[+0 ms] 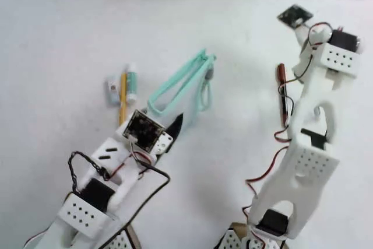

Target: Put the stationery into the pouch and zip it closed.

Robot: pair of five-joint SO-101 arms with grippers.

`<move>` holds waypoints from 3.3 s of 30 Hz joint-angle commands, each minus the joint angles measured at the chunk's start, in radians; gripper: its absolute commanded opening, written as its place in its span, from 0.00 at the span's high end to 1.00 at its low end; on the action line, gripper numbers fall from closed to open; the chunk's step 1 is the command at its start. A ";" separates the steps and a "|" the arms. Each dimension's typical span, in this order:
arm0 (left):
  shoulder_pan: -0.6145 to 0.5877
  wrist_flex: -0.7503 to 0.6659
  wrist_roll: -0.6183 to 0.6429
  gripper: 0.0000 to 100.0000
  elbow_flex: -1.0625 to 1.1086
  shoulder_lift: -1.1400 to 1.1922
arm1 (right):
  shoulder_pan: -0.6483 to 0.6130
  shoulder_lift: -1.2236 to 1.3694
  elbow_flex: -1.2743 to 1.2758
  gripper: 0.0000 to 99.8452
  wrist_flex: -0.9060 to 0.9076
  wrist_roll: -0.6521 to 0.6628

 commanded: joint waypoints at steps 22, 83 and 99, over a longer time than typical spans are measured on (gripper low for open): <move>-0.010 0.252 0.009 0.84 0.141 -0.489 | 0.124 -0.278 0.493 0.77 -0.177 0.098; -0.005 0.247 0.009 0.85 0.141 -0.489 | 0.200 0.105 -0.634 0.98 0.202 -0.037; -0.007 0.255 0.058 0.81 0.143 -0.489 | -0.200 -1.032 0.454 0.98 0.189 -0.345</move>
